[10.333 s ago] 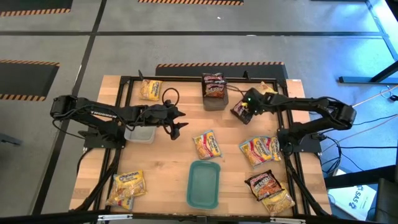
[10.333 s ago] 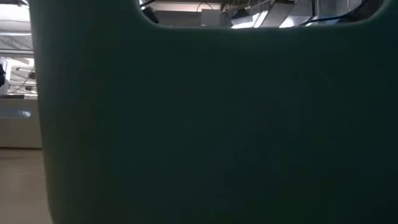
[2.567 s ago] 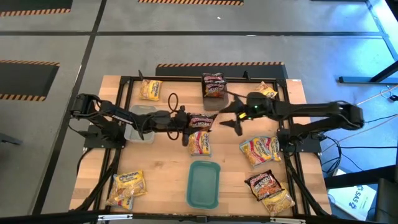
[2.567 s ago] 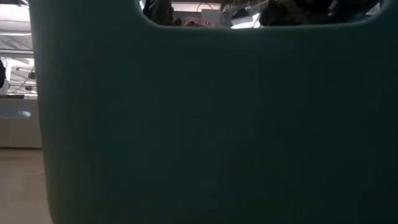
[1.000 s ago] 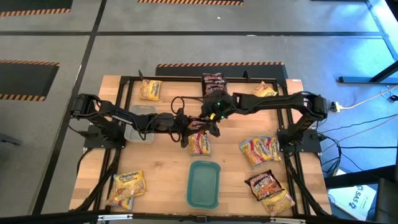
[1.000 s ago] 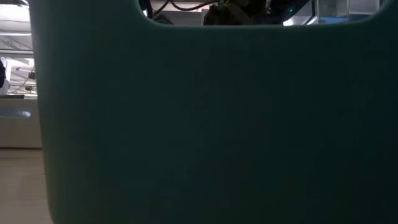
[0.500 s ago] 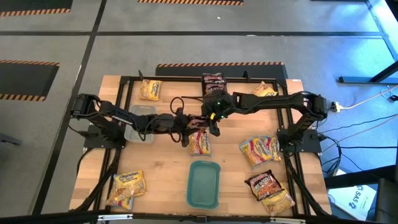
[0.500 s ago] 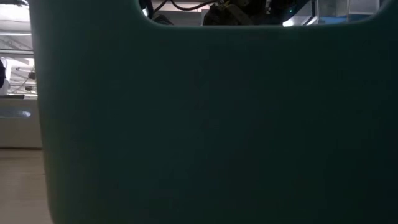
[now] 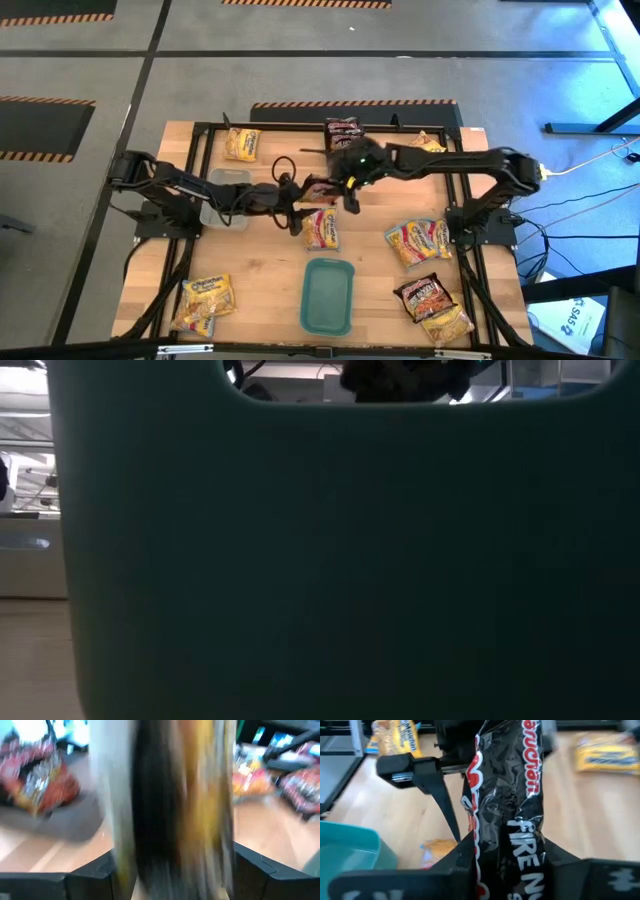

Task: Sort Maruchan noodles
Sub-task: Put the black noodle pack into the black bin

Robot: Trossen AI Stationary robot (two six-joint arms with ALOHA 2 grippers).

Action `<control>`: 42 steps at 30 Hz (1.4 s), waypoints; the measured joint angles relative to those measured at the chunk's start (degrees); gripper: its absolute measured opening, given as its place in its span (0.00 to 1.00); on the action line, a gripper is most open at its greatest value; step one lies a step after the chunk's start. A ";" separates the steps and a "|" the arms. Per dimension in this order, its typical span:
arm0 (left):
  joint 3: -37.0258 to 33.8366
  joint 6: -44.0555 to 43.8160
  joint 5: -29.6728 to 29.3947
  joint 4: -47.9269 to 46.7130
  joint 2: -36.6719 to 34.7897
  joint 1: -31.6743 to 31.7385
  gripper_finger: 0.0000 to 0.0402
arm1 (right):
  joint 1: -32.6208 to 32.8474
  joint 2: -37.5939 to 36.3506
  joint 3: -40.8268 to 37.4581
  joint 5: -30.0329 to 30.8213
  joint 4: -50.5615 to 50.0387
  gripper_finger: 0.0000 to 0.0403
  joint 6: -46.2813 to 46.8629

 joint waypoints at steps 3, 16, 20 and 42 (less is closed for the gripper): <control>-0.02 -2.15 0.02 -5.53 -2.51 0.00 0.58 | -1.82 -3.54 -0.01 3.72 -4.32 0.23 -2.06; -0.08 -3.71 -0.27 -11.63 -3.88 -0.87 0.58 | -17.07 -7.02 0.00 8.50 -11.77 0.24 -14.30; -0.08 -3.98 -0.27 -11.62 -3.93 -0.83 0.58 | -20.24 -4.78 -0.04 3.58 -11.06 0.26 -17.05; -0.08 -5.18 -0.27 -11.45 -3.93 -0.83 0.58 | -21.54 9.42 -0.04 6.79 -9.31 0.26 -22.07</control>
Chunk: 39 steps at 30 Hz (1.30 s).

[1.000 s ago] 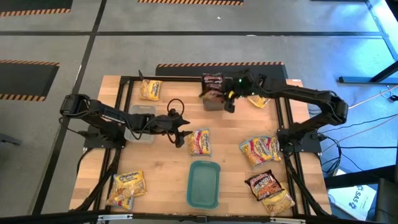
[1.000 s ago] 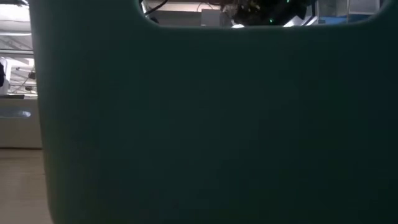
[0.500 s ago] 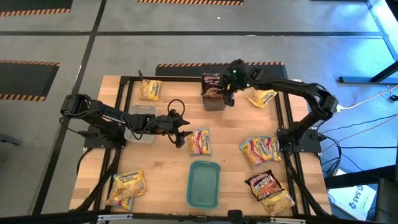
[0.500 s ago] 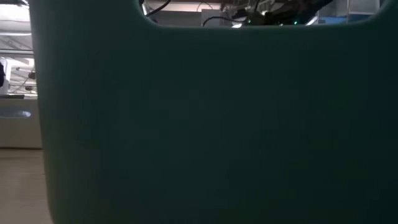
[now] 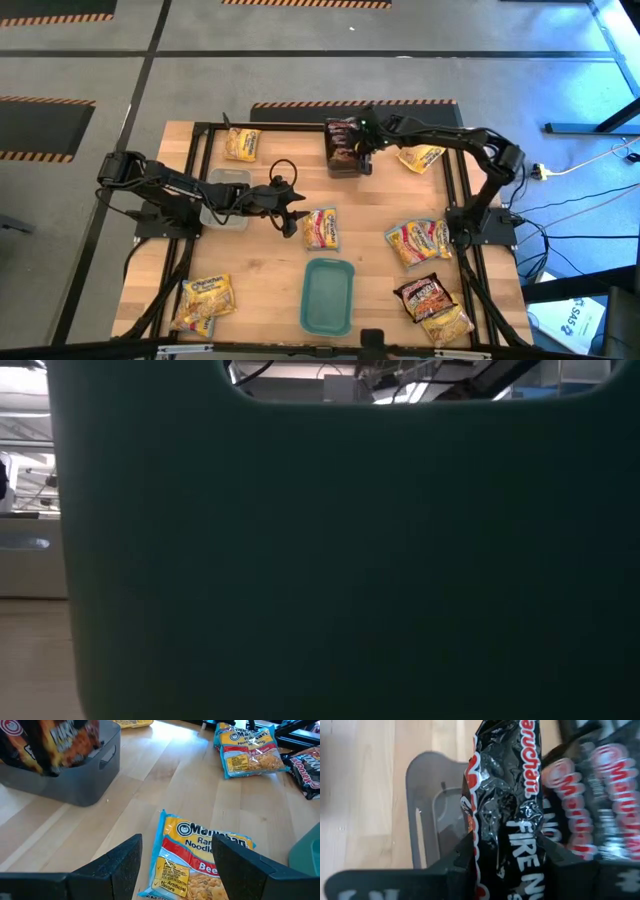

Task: Sort Maruchan noodles
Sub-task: Put the black noodle pack into the black bin

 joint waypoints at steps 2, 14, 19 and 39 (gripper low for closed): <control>0.00 0.00 -0.02 0.00 0.00 0.00 0.58 | 0.01 1.22 0.00 0.00 -0.02 0.26 -0.02; 0.00 0.02 -0.17 0.02 0.02 0.00 0.58 | 0.03 4.53 0.00 0.66 2.27 0.32 0.63; 0.00 0.04 -1.07 0.02 0.02 0.00 0.58 | 0.06 4.50 0.00 2.91 3.48 0.44 0.39; 0.00 0.07 -1.17 0.02 0.02 0.00 0.58 | 2.32 -6.08 0.02 9.87 -1.03 0.52 2.08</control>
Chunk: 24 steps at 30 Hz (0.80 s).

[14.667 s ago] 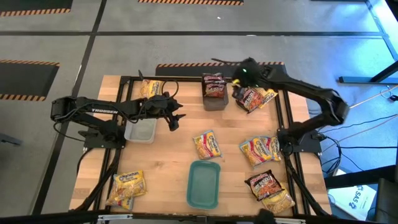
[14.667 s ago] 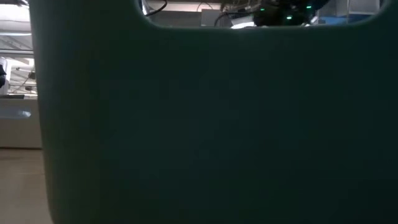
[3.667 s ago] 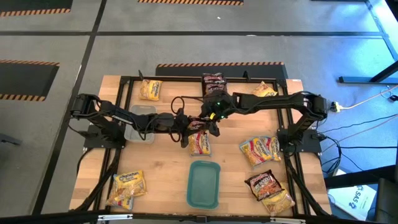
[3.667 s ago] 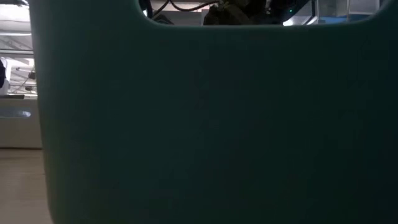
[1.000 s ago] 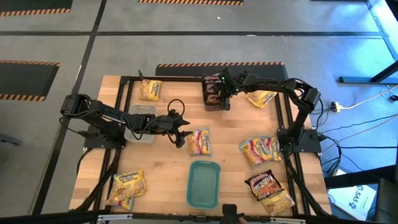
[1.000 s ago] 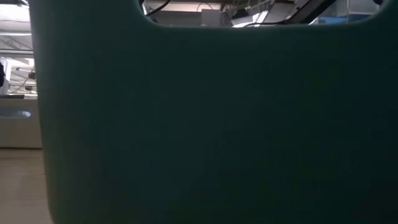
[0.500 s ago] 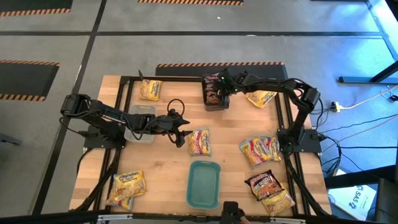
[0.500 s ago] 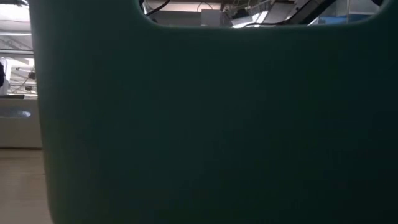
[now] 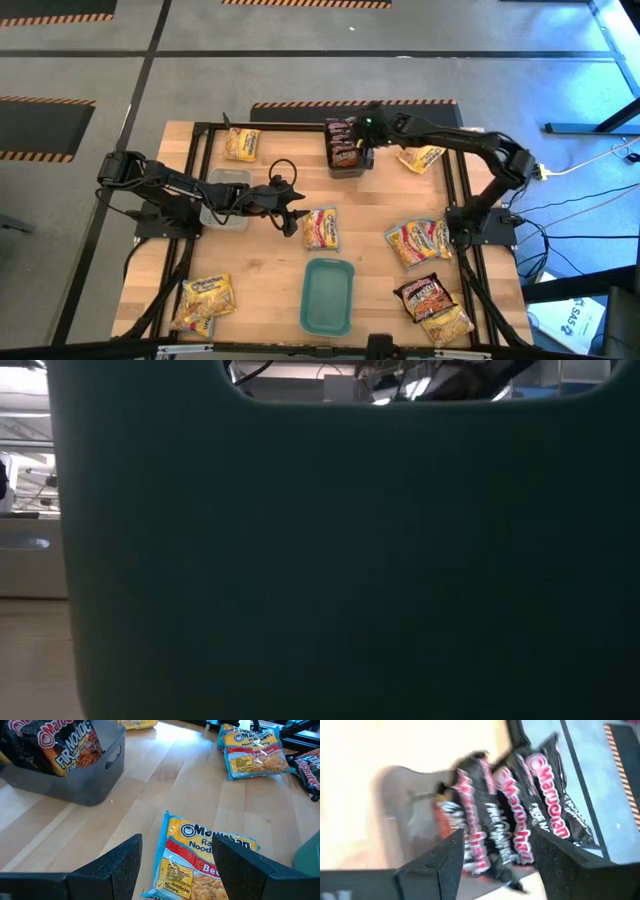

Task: Sort Maruchan noodles
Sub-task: Put the black noodle pack into the black bin

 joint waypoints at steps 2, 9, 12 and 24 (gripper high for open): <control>0.00 0.00 -0.42 -0.02 0.00 0.00 0.58 | 1.65 -3.01 0.00 -1.75 -2.53 0.52 1.29; 0.00 -1.56 0.52 -0.02 0.00 -0.15 0.58 | 11.47 -11.45 0.02 -5.93 -10.66 0.52 8.86; 0.00 -1.64 0.58 -0.02 0.00 -0.85 0.58 | 17.55 -12.89 -0.14 -6.02 -13.89 0.52 11.43; 0.00 -1.54 -2.98 1.93 0.02 -6.30 0.58 | 39.59 -15.23 -13.06 -3.92 -5.35 0.52 28.61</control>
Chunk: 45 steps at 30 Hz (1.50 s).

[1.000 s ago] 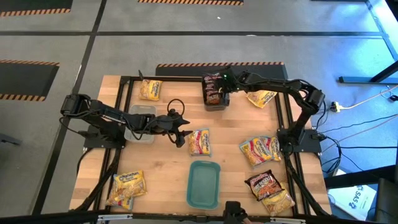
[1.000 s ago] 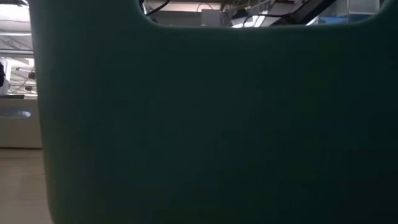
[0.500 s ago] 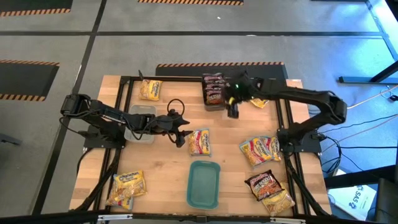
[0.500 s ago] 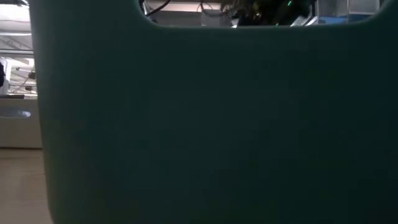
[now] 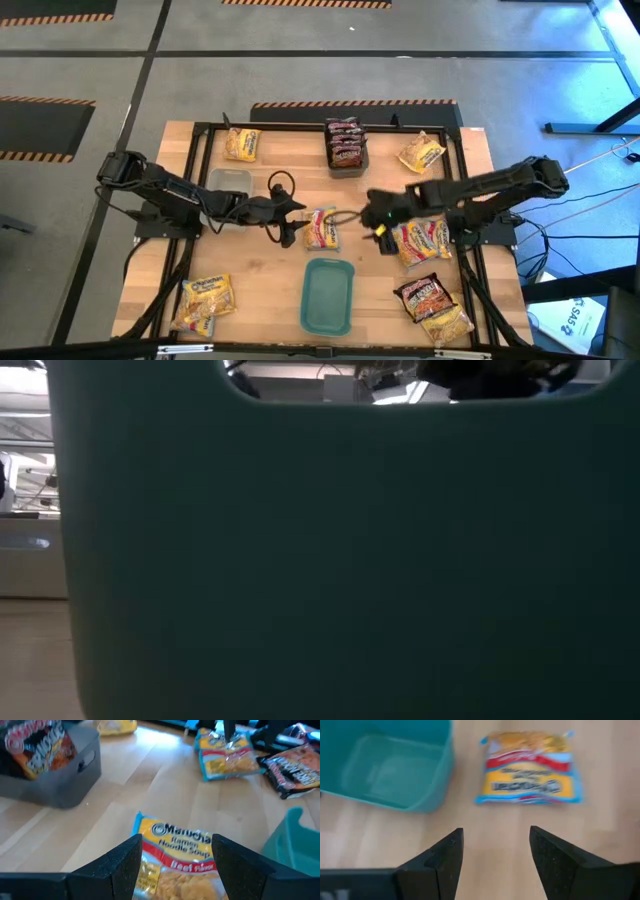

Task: Sort Maruchan noodles
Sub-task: Put the black noodle pack into the black bin

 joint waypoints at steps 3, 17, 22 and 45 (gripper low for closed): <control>0.00 0.53 -0.52 2.12 0.02 -0.82 0.58 | 4.31 0.02 -2.21 0.06 3.53 0.52 6.20; 0.00 1.28 -1.65 3.51 0.02 -6.70 0.58 | 30.49 0.02 -2.70 7.96 -0.08 0.52 50.38; 0.00 1.21 -1.86 3.61 0.02 -7.26 0.58 | 41.30 0.14 -2.70 10.74 -4.29 0.52 72.78; 0.00 -1.74 -1.92 3.71 0.00 -7.21 0.58 | 48.89 12.96 -2.71 13.11 -8.41 0.52 79.47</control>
